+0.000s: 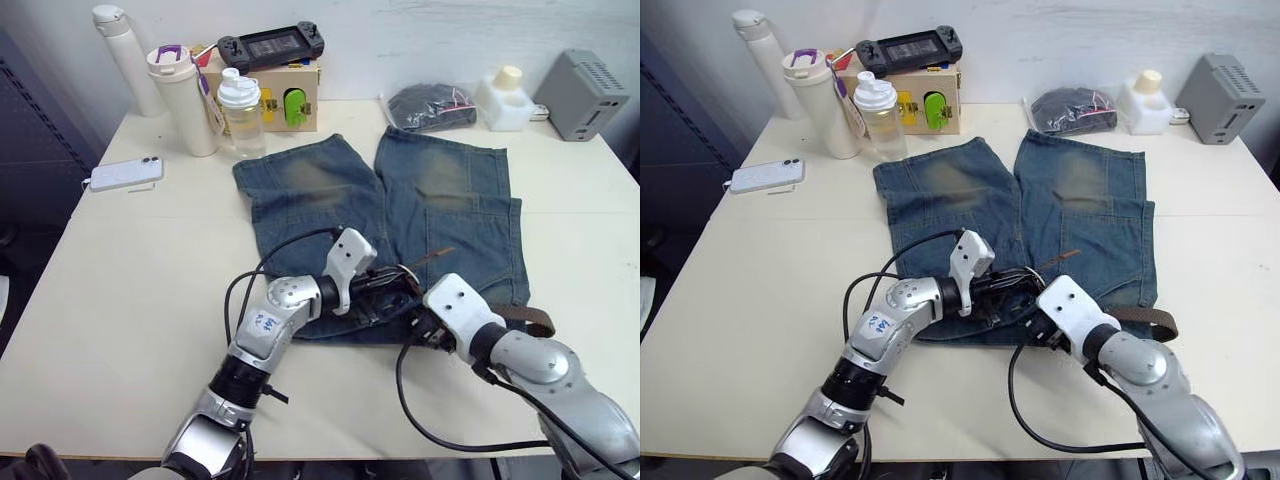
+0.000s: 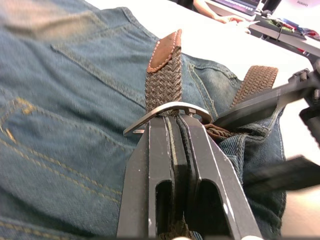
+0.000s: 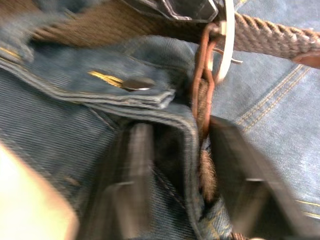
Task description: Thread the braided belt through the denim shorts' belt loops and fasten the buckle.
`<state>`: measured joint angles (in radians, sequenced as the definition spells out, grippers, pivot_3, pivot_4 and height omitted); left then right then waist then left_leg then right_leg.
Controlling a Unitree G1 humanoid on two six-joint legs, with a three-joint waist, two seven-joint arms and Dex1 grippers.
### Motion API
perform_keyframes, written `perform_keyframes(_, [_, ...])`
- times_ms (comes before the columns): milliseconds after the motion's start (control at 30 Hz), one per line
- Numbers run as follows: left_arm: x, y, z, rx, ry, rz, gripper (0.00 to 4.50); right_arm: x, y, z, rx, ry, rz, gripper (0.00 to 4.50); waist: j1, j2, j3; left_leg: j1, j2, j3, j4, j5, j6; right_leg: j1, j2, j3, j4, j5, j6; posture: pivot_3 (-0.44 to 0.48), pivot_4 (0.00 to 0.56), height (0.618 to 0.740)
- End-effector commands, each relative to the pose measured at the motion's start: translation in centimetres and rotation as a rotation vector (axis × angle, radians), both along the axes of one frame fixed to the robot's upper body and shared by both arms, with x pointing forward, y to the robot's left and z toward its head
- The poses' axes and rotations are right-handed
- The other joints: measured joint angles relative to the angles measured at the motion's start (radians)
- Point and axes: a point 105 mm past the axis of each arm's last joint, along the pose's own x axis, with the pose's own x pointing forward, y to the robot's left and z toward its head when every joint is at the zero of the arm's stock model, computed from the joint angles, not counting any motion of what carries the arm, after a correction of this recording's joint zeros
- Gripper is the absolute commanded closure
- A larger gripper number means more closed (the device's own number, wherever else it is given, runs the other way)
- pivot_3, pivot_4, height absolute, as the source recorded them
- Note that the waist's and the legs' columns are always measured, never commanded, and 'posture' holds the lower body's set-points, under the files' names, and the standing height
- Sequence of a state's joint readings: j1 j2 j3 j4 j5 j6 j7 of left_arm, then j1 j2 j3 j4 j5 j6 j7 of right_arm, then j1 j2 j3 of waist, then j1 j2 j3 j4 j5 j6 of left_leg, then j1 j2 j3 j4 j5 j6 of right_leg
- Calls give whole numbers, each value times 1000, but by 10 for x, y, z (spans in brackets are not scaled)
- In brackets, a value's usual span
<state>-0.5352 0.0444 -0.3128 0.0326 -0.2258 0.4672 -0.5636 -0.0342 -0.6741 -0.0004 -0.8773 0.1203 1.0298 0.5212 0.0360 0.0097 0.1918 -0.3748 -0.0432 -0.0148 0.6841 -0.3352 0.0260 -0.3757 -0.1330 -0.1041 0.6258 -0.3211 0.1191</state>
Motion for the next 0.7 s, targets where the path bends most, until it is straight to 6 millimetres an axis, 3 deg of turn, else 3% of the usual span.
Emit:
perform_keyframes(33, [-3, -7, 8, -18, -48, -26, 4500, -12, -6, 42, 21, -89, 77, 201, 6, 0, 0, 0, 0, 0, 0, 0, 0, 0, 0, 0, 0, 0, 0, 0, 150, 690])
perform_keyframes(167, [-3, -8, 8, -18, -54, -30, 4500, -15, -17, 67, -5, -130, 129, 201, 14, 0, 0, 0, 0, 0, 0, 0, 0, 0, 0, 0, -1, 0, 0, 0, 150, 690])
perform_keyframes(233, [-4, -9, 8, -16, -63, -35, 4500, -8, -23, 78, -111, -210, 144, 201, 15, 0, 0, 0, 1, 0, 0, 0, 0, 0, 0, 0, -3, 0, 0, 0, 150, 690])
perform_keyframes(333, [-4, -9, 13, -21, -104, -36, 4500, 10, -35, 73, -432, -310, 163, 201, 17, -1, 1, 0, 0, 1, 0, 0, 0, 0, 0, 0, -4, 0, 0, 0, 150, 690])
perform_keyframes(467, [-4, -8, 25, -5, -240, -34, 4500, 24, -37, 63, -670, -406, 245, 201, 17, -2, 1, 0, 0, 1, 0, 0, 1, 0, -1, 0, -4, 0, 0, 0, 150, 690])
perform_keyframes(700, [-2, -3, 30, 72, -411, -29, 4500, 37, -34, 59, -776, -499, 307, 201, 17, -2, 1, 0, 0, 1, 0, 0, 0, 0, 0, -1, -3, 0, 0, 0, 150, 690])
